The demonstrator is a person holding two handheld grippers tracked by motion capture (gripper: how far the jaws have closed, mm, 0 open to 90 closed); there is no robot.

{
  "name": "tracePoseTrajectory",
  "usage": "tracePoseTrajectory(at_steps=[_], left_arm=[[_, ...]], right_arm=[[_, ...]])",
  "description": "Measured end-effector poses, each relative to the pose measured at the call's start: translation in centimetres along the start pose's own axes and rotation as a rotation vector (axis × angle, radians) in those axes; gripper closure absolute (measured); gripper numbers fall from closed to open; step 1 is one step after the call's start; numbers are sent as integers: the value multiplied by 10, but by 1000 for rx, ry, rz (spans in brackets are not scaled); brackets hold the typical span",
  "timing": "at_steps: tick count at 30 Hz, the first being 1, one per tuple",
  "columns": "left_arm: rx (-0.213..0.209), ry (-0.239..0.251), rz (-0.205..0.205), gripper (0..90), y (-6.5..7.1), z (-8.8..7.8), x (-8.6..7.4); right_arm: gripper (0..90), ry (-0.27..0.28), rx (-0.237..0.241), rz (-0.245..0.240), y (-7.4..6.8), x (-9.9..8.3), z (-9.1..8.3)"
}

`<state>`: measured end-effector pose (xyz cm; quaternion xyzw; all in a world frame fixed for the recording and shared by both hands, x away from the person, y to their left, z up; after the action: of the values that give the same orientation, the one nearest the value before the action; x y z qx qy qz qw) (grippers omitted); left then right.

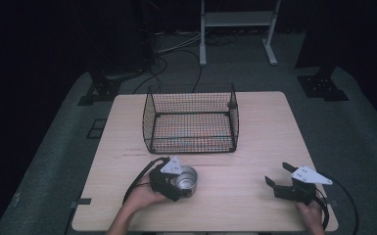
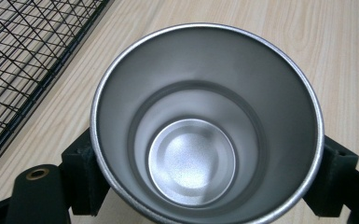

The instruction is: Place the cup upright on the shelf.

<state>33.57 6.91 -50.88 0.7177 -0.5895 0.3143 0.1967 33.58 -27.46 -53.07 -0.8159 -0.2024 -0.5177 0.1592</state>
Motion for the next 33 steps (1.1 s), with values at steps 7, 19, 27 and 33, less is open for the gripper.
tracePoseTrajectory(at_steps=[7, 19, 27, 33], left_arm=[[5, 6, 6, 179, 0, -5, 6], [4, 41, 48, 179, -4, -19, 34], [-2, 30, 61, 179, -9, -22, 44], [-3, 27, 68, 179, -14, -25, 54]], right_arm=[[136, 0, -1, 2, 0, 0, 0], [136, 2, -1, 8, 1, 0, 0], [136, 4, 0, 10, 1, 0, 0], [136, 4, 0, 13, 1, 0, 0]])
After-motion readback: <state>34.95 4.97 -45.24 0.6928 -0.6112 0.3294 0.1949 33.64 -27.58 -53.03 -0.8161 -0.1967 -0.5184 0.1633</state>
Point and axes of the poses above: each handheld gripper's, and its own axes: z roughly forward along the jaws, x roughly out of its top, y roughly to its right, the point moved 8 cm from there along z, roughly forward along the jaws, and after that the axes turned 6 degrees about z, right-handed, at the moved point
